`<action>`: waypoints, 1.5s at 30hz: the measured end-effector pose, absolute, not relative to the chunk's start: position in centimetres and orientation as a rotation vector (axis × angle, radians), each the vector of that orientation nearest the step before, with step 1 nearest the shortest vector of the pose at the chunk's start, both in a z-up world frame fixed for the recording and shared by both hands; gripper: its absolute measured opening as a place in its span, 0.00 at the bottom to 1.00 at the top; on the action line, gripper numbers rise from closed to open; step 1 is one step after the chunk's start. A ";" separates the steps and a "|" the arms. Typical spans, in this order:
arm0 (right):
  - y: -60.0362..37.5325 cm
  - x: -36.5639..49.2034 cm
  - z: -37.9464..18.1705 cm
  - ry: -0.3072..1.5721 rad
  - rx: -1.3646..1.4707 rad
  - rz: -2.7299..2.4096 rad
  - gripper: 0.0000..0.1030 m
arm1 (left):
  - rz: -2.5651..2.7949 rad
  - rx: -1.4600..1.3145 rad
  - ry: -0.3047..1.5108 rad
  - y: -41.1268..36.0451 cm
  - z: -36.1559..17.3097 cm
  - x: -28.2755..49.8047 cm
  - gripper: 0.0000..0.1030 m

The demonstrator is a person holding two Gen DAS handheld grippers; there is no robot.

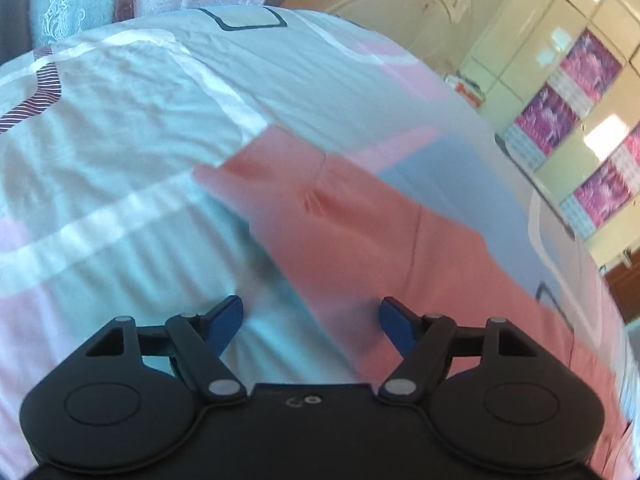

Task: Fold small clothes
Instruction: 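Grasp the other sleeve cuff with the left gripper and fold it across the body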

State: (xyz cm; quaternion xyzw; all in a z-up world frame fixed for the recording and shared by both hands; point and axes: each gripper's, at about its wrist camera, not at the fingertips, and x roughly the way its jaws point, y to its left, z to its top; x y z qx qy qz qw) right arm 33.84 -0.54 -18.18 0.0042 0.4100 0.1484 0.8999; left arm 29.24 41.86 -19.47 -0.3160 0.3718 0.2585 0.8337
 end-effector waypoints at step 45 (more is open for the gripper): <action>-15.8 32.8 -16.7 0.838 0.158 0.237 0.51 | -0.268 -0.158 0.851 3.2 -16.0 35.2 0.69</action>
